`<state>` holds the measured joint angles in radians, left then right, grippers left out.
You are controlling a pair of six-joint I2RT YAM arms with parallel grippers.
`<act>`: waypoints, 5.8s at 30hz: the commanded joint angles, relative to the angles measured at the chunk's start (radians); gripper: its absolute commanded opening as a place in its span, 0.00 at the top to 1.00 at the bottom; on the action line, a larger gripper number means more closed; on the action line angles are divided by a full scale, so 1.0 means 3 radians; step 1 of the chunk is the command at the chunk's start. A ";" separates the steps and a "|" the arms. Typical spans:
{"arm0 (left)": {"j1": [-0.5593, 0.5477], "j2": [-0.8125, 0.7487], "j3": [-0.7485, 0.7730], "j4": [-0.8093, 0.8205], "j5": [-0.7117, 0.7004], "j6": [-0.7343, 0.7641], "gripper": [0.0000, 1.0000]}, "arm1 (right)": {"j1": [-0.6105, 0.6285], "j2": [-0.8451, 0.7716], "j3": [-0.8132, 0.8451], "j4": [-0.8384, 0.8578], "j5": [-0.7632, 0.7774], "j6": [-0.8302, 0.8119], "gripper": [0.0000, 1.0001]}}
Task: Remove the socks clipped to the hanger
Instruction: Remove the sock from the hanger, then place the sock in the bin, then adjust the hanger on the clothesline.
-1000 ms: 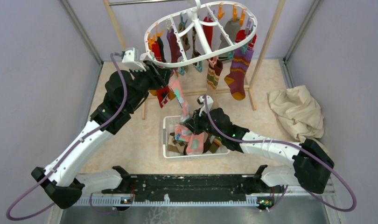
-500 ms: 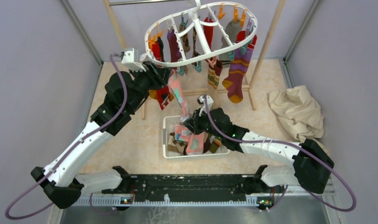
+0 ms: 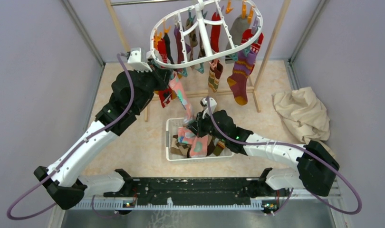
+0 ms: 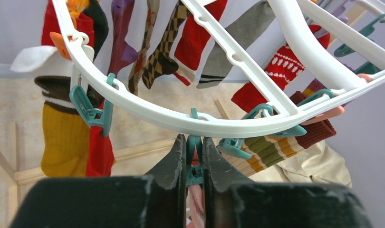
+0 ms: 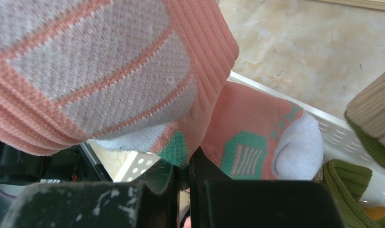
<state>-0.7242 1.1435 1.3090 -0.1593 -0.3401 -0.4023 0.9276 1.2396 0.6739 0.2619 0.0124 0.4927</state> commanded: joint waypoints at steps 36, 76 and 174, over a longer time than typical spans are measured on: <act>-0.0015 -0.0098 0.0003 -0.0019 -0.0034 0.0098 0.63 | 0.0037 -0.0956 -0.0499 -0.1102 0.0050 -0.0022 1.00; -0.0020 -0.0848 -0.0251 -0.0717 0.0251 -0.0175 0.22 | 0.0043 -0.0950 0.0269 -0.2271 -0.0296 -0.0288 0.50; 0.0313 -0.1034 -0.0759 -0.1120 -0.0283 0.0033 0.01 | 0.0411 -0.0289 0.0872 -0.0295 0.1747 -0.1185 0.39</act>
<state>-0.6327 0.8543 1.0931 -0.4942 -0.4263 -0.3988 1.0409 1.1152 0.9806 -0.1169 0.5056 0.2409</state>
